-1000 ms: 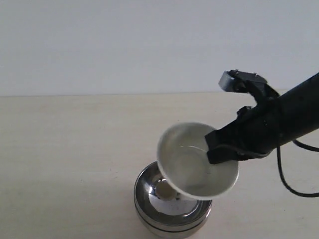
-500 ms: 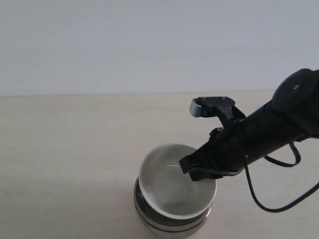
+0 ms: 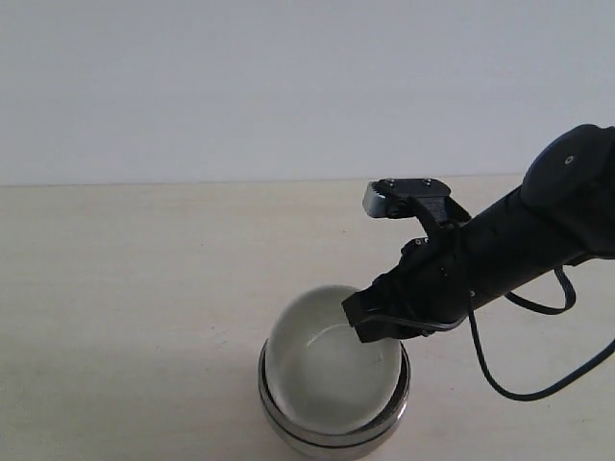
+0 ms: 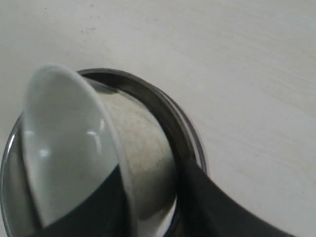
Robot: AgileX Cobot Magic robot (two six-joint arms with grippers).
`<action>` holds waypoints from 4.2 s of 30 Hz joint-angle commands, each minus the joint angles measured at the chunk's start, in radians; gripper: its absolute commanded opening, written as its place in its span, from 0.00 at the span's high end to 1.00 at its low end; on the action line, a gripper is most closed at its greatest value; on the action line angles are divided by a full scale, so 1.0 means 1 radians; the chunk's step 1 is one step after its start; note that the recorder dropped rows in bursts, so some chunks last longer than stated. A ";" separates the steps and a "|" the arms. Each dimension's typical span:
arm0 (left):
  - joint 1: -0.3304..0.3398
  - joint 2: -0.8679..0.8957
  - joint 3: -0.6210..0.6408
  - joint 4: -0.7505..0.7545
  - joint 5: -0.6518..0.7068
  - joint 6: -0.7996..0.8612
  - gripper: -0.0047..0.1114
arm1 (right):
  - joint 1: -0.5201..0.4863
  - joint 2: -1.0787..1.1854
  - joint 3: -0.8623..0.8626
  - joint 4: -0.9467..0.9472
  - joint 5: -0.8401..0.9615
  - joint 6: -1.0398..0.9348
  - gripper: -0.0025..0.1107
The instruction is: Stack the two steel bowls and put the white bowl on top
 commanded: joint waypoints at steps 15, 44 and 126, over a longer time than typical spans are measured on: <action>0.003 -0.003 0.004 -0.007 0.001 -0.013 0.93 | 0.001 -0.051 -0.006 0.007 -0.064 -0.043 0.69; 0.003 -0.003 0.004 -0.007 0.001 -0.013 0.93 | 0.074 -0.007 -0.006 0.009 -0.131 -0.089 0.98; 0.003 -0.003 0.004 -0.007 0.001 -0.013 0.93 | 0.164 -0.169 -0.006 -0.238 0.028 0.152 0.98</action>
